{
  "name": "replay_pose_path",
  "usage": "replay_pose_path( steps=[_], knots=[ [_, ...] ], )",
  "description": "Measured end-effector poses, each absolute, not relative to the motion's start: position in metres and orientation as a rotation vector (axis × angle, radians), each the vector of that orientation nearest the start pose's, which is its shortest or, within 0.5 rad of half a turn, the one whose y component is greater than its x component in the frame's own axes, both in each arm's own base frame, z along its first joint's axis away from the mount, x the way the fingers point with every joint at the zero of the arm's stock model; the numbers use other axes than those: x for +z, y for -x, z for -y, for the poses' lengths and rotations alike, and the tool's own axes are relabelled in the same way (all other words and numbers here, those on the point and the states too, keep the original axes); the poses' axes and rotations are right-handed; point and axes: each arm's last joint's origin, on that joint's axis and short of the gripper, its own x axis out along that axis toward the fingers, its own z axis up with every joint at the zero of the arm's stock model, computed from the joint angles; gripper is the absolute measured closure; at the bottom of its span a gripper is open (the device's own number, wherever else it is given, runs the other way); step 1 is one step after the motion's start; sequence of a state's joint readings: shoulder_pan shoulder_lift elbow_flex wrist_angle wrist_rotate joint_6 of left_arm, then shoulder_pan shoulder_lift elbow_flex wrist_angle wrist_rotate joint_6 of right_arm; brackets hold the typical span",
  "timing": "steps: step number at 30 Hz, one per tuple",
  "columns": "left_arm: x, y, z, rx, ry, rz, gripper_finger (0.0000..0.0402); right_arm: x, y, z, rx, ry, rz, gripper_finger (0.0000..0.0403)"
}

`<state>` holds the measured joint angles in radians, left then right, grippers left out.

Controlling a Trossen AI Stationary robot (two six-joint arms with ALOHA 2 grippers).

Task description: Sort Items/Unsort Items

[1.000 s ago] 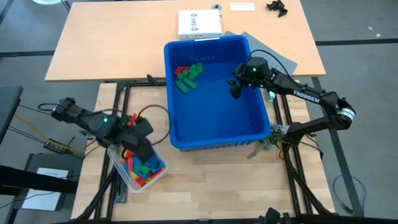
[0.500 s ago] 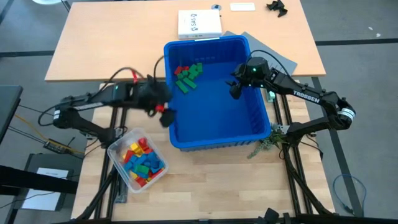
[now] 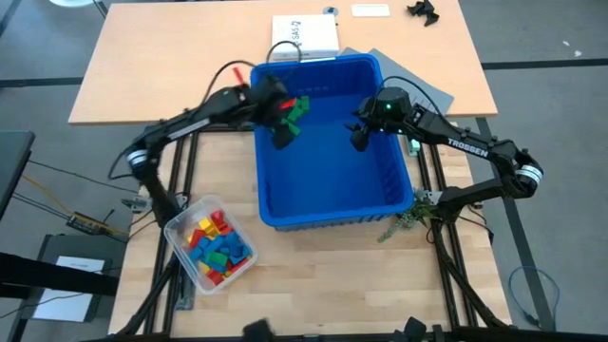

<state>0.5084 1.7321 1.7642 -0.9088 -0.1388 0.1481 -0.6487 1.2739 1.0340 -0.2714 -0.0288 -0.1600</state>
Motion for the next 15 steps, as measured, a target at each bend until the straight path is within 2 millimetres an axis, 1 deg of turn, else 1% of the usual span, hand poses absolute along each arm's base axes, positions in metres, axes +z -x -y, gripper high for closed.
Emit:
replay_pose_path(
  steps=[4, 9, 12, 15],
  knots=[
    [0.337, -0.344, -0.215, 0.497, -0.028, -0.979, 0.0122, 0.309, -0.223, 0.168, -0.564, -0.021, -0.537, 0.0173],
    [0.298, -0.366, -0.248, 0.409, -0.165, -1.110, 0.0133, 0.309, -0.223, 0.168, -0.565, -0.021, -0.537, 0.0173],
    [0.269, -0.375, -0.259, 0.335, -0.235, -1.194, 0.0143, 0.309, -0.223, 0.168, -0.564, -0.013, -0.539, 0.0173],
    [0.244, -0.382, -0.265, 0.290, -0.312, -1.264, 0.0157, 0.309, -0.223, 0.168, -0.562, -0.004, -0.541, 0.0173]
  ],
)
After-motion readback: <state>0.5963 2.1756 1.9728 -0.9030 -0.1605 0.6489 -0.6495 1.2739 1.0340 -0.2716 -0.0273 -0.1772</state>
